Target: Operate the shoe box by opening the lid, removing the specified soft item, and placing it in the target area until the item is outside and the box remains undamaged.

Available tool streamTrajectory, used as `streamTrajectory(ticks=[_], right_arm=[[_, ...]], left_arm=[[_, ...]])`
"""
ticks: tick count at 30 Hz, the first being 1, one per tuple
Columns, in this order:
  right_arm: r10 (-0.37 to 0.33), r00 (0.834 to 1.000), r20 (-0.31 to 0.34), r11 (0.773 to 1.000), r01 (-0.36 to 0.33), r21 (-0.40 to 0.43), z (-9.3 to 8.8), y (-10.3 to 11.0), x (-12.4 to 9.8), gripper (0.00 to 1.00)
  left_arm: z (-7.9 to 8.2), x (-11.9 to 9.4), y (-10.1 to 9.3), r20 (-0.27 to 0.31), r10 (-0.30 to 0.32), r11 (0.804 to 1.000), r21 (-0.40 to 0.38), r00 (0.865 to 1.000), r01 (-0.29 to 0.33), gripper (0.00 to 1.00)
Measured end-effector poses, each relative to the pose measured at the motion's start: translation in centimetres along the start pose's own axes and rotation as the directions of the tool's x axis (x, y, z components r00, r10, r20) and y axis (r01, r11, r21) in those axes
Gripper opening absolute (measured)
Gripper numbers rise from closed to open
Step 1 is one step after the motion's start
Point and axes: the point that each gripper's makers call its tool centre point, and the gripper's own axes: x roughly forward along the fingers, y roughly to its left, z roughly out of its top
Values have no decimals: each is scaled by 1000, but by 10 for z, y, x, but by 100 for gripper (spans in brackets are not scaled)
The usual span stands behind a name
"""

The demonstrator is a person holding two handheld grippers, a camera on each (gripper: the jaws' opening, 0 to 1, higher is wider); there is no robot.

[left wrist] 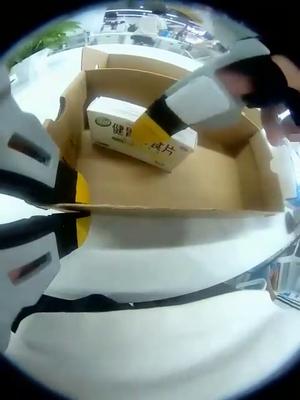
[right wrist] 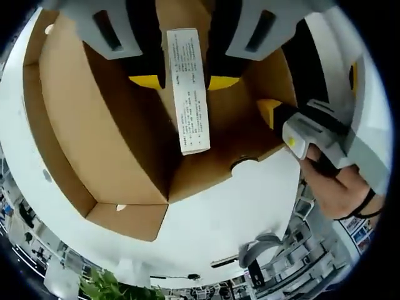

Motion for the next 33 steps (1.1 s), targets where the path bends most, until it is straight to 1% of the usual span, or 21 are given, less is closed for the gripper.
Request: streamTrajectory(ticks=[2, 3, 4, 5, 7, 8, 13, 14, 16, 18, 19, 20, 21, 22, 23, 24, 26, 29, 31, 33], right_arm=[[8, 1000, -14, 1000, -8, -2, -2, 2, 3, 28], [1, 1000, -18, 1000, -2, -6, -3, 2, 4, 28], [-17, 1000, -22, 1000, 16, -7, -3, -1, 5, 27], [-24, 999, -22, 1000, 24, -4, -4, -3, 6, 23], [-19, 999, -32, 1000, 19, 9, -6, -2, 5, 21], [-21, 999, -31, 1000, 21, -1, -6, -2, 5, 21], [-42, 999, -24, 999, 42, 5, -12, -2, 2, 20], [-51, 999, -15, 999, 52, 16, -14, -2, 0, 19], [-46, 999, -6, 998, 46, 48, -17, 1, -5, 19], [-66, 997, 50, 993, 60, 105, -14, 1, -12, 19], [-72, 995, 63, 991, 64, 115, -13, 1, -14, 19], [-85, 992, 93, 987, 72, 143, -12, 0, -20, 19], [-89, 990, 108, 982, 69, 174, -14, 1, -26, 19], [-92, 989, 116, 980, 69, 186, -15, 1, -27, 19], [-97, 986, 134, 977, 69, 199, -15, 1, -31, 19], [-112, 979, 170, 971, 72, 228, -16, 2, -39, 19], [-123, 975, 185, 965, 73, 253, -22, 4, -46, 19], [-138, 966, 217, 956, 73, 283, -25, 6, -53, 19], [-164, 957, 239, 946, 84, 313, -31, 6, -59, 19], [-178, 951, 252, 942, 90, 324, -34, 5, -63, 19]], left_arm=[[0, 0, 0, 0, -1, 1000, 0, 1000, 1, 3], [0, 0, 0, 0, -2, 1000, 1, 1000, 2, 3], [0, 0, 0, -1, -2, 1000, 1, 1000, 2, 3], [0, 0, 0, 0, -3, 1000, -1, 1000, 3, 3], [0, 0, 0, 0, -4, 1000, -2, 1000, 4, 3], [0, 0, 0, 0, -4, 1000, -1, 1000, 4, 3], [0, 0, 0, 0, -4, 1000, -6, 1000, 4, 3], [0, 0, 0, 2, -1, 1000, 0, 1000, 1, 3], [0, 0, -1, 1, 2, 1000, 7, 1000, -2, 3], [0, 0, 0, -4, -13, 1000, -1, 1000, 13, 3], [0, 0, 0, -5, -16, 1000, -5, 1000, 16, 3], [0, 0, 0, -7, -18, 1000, -10, 1000, 18, 3], [0, 0, 0, -8, -17, 1000, -11, 1000, 17, 3], [0, 0, -1, -8, -16, 1000, -10, 1000, 16, 3], [0, 0, 0, -9, -15, 1000, -9, 1000, 15, 3], [0, 0, 0, -9, -16, 1000, -14, 1000, 15, 3], [0, 0, 0, -9, -17, 1000, -26, 1000, 17, 3], [0, 0, 0, -10, -15, 999, -36, 1000, 15, 3], [0, 0, 0, -15, -12, 999, -42, 1000, 11, 3], [0, 0, 0, -16, -12, 999, -47, 1000, 11, 3]])
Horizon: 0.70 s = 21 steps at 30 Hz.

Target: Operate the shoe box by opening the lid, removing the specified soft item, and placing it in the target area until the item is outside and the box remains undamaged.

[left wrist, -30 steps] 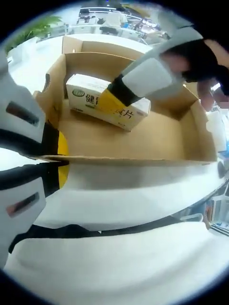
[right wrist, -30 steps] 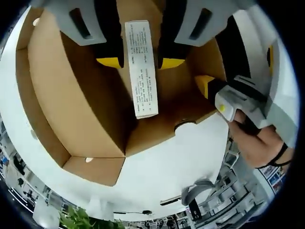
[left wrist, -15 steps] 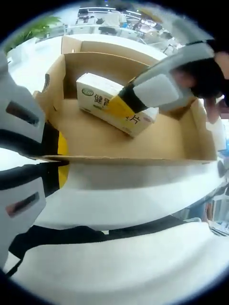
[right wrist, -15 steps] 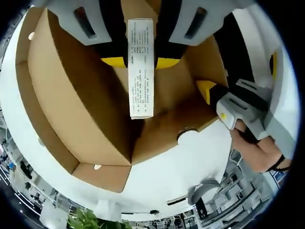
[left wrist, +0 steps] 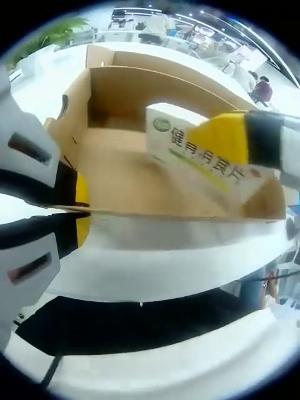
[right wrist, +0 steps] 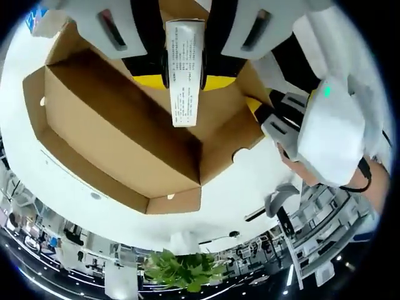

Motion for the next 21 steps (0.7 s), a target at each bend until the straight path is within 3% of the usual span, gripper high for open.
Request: streamTrajectory(ticks=[5, 14, 17, 20, 21], right_arm=[[7, 998, 66, 998, -11, 62, -1, -5, -17, 19], [7, 995, 96, 997, -14, 72, 0, -4, -30, 19], [13, 993, 117, 1000, -13, -1, 2, 0, -33, 19], [9, 990, 138, 992, 8, -128, 2, 4, -40, 18], [8, 990, 143, 991, 11, -131, 2, 6, -42, 18]], left_arm=[[0, 0, 0, 0, 1, 1000, 0, 1000, -1, 3], [0, 0, 0, -3, -2, 1000, -7, 1000, 2, 3], [0, 0, 0, 0, 2, 1000, 11, 1000, -2, 3], [0, 0, 0, -6, -10, 1000, -2, 1000, 10, 3], [0, 0, 0, -7, -11, 1000, -2, 1000, 11, 3]])
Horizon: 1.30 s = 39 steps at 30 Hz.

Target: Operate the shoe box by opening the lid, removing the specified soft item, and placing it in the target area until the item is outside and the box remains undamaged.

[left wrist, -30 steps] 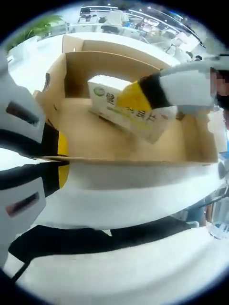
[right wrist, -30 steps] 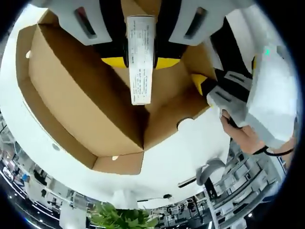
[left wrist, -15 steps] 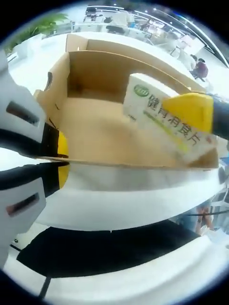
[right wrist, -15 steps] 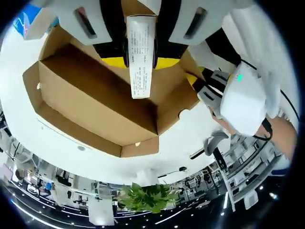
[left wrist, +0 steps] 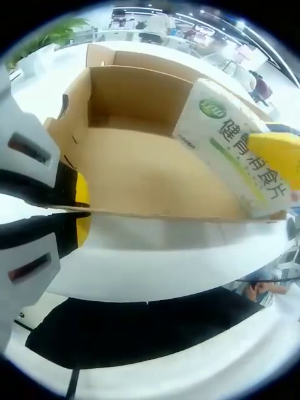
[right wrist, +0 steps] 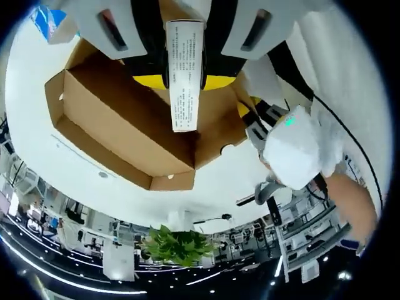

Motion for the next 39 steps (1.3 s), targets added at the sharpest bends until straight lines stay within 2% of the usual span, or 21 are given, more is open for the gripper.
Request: streamTrajectory(ticks=[4, 6, 8, 11, 13, 14, 16, 18, 24, 27, 29, 35, 36, 38, 39], right_arm=[[-15, 998, 60, 999, 18, -48, 3, 4, -11, 18], [-20, 998, 53, 999, 22, -45, 0, 6, -15, 18], [-42, 996, 75, 998, 45, -37, 3, 4, -22, 18], [-56, 994, 90, 994, 64, -87, 4, 3, -28, 18], [-42, 996, 79, 987, 53, -153, -3, 3, -26, 18], [-39, 998, 43, 988, 45, -145, -12, 3, -25, 18], [-36, 997, 61, 986, 45, -162, -9, 5, -28, 18], [-8, 997, 78, 968, 28, -251, -4, 11, -33, 18], [-35, 999, 35, 933, 45, -357, -4, 11, -46, 18], [-28, 1000, 7, 942, 28, -333, -6, 10, -51, 18], [-16, 1000, -1, 941, 15, -339, -9, 9, -54, 18], [-20, 999, -29, 925, 8, -380, -14, 5, -74, 18], [-7, 999, -42, 916, -10, -401, -18, 6, -78, 18], [-27, 999, -37, 896, 8, -444, -22, 1, -82, 18], [-29, 998, -52, 894, 2, -447, -28, -1, -85, 18]], left_arm=[[0, 0, -1, 1, 2, 1000, 0, 1000, -2, 3], [0, 0, -1, 1, 3, 1000, 2, 1000, -3, 3], [0, 0, -1, -1, 1, 1000, 1, 1000, -1, 3], [-1, 0, 0, -5, 1, 1000, -7, 1000, -1, 3], [-1, 0, 0, -6, 5, 1000, -5, 1000, -5, 3], [-1, 1, 0, -6, 5, 1000, -3, 1000, -6, 3], [-1, 1, 0, -5, 6, 1000, -1, 1000, -6, 3], [-1, 0, 0, -3, 5, 1000, -3, 1000, -5, 3], [-1, 0, 0, -2, 6, 1000, -2, 1000, -6, 3], [-1, 0, 0, 0, 12, 1000, 2, 1000, -12, 3], [-1, 0, 0, 0, 13, 1000, 8, 1000, -13, 3], [-1, 0, 0, -2, 6, 1000, 2, 1000, -6, 3], [-1, 0, 0, 1, 9, 1000, 5, 1000, -9, 3], [-1, 0, 0, 3, 13, 1000, 8, 1000, -13, 3], [-1, 0, 0, 4, 14, 1000, 10, 1000, -14, 3]])
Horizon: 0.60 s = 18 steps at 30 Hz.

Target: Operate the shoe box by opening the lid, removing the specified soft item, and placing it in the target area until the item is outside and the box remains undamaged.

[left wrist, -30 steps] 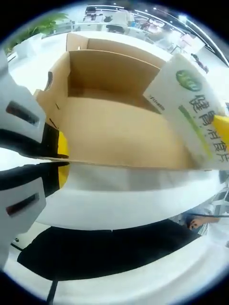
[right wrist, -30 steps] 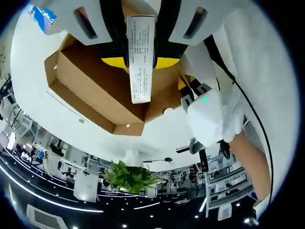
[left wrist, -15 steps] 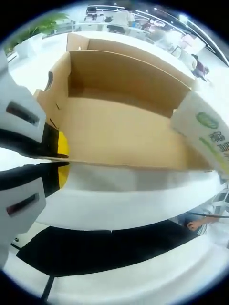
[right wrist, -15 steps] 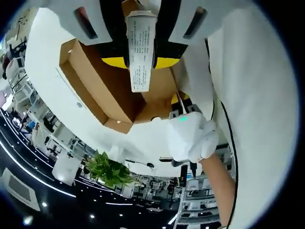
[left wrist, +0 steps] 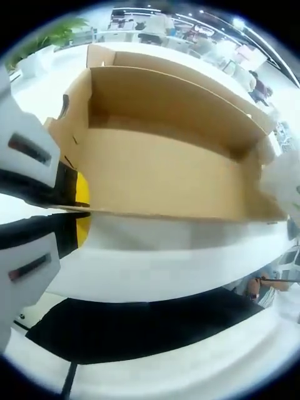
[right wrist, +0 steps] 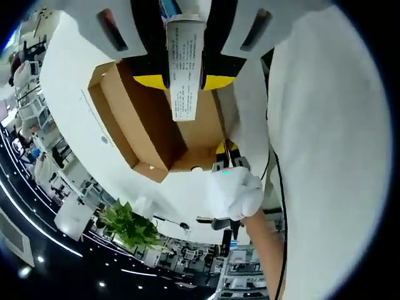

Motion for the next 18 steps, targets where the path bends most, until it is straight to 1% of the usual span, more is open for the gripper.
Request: streamTrajectory(ticks=[1, 2, 3, 4, 6, 9, 11, 15, 18], right_arm=[[5, 1000, -14, 1000, -5, -4, -6, 1, -2, 18], [6, 1000, -18, 1000, -6, 2, -8, 1, -3, 18], [5, 1000, -26, 1000, -5, 21, -12, 1, -5, 18], [2, 1000, -16, 999, -2, 54, -14, 0, -7, 18], [9, 1000, -16, 998, -8, 60, -16, 1, -10, 18], [8, 1000, -27, 999, -7, 47, -18, 0, -16, 18], [12, 999, -47, 999, -10, 53, -22, 1, -19, 18], [14, 999, -52, 1000, -13, 19, -25, 4, -24, 18], [17, 998, -66, 1000, -18, -3, -32, 7, -27, 18]], left_arm=[[0, 0, 0, 1, 1, 1000, 3, 1000, -1, 3], [0, 0, 0, 1, 1, 1000, 4, 1000, -1, 3], [0, 0, 0, 0, -1, 1000, 5, 1000, 1, 3], [0, 0, 0, 1, -6, 1000, 6, 1000, 6, 3], [0, 0, 0, -1, -10, 1000, -1, 1000, 10, 3], [0, 0, 0, -3, -6, 1000, -9, 1000, 6, 3], [0, 0, 0, -2, -3, 1000, -5, 1000, 3, 3], [0, 0, 0, 0, -11, 1000, -5, 1000, 11, 3], [0, 0, 0, -5, -12, 1000, -11, 1000, 12, 3]])
